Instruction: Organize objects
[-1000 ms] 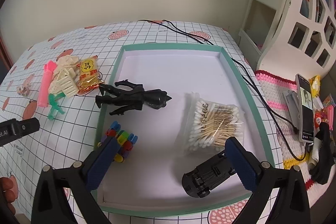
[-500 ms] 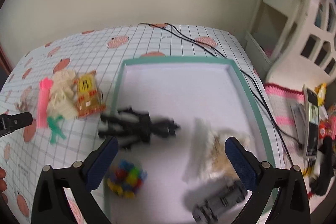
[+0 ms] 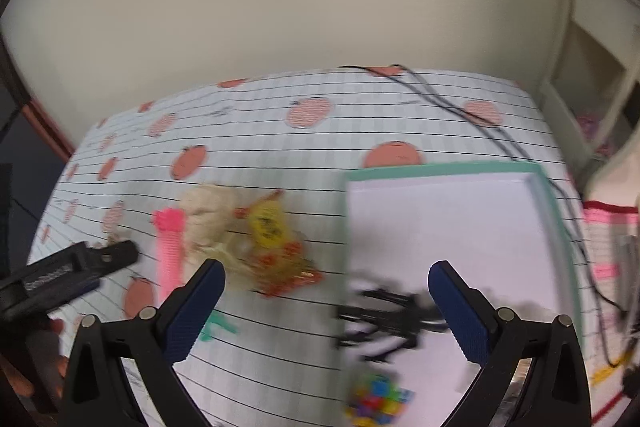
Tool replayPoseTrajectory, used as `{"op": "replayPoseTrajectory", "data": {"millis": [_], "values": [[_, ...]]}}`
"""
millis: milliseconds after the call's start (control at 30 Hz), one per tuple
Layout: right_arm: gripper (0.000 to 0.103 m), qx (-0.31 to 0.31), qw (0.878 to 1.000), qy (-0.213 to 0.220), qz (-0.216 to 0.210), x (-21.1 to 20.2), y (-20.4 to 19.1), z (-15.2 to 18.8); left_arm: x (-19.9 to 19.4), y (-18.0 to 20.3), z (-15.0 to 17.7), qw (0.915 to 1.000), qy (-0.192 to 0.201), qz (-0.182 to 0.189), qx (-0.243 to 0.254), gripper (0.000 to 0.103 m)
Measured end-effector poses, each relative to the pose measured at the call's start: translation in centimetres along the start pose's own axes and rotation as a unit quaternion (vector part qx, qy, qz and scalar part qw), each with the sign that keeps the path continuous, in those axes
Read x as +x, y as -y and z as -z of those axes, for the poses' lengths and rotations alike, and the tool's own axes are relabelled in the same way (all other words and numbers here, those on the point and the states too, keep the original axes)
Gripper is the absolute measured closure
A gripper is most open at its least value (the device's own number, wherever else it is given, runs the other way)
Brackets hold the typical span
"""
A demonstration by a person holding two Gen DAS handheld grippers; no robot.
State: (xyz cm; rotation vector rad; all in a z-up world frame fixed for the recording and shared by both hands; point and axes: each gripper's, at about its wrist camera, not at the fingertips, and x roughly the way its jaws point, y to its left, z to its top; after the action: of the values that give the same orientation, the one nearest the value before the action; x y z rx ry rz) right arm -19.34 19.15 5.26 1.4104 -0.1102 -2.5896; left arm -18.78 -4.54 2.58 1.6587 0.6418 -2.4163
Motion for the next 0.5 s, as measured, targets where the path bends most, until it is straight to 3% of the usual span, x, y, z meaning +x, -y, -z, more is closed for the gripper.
{"op": "replayPoseTrajectory", "data": {"millis": [167, 267, 333, 500], "values": [[0.000, 0.003, 1.000, -0.016, -0.017, 1.9, -2.2, 0.2, 1.3, 0.0, -0.7, 0.9995, -0.015, -0.004, -0.026, 0.008], [0.000, -0.012, 1.000, -0.018, -0.020, 2.9, -3.0, 0.4, 2.5, -0.4, -0.5, 0.9985, -0.029, 0.019, -0.044, 0.008], [0.000, -0.025, 0.999, -0.022, -0.021, 3.7, -3.5, 1.0, 3.1, -0.4, -0.5, 0.9987, -0.034, 0.008, -0.038, 0.008], [0.000, -0.027, 0.998, -0.037, -0.032, 5.3, -3.5, 1.5, 3.2, -0.5, -0.5, 1.0000, 0.004, -0.007, -0.001, 0.008]]}}
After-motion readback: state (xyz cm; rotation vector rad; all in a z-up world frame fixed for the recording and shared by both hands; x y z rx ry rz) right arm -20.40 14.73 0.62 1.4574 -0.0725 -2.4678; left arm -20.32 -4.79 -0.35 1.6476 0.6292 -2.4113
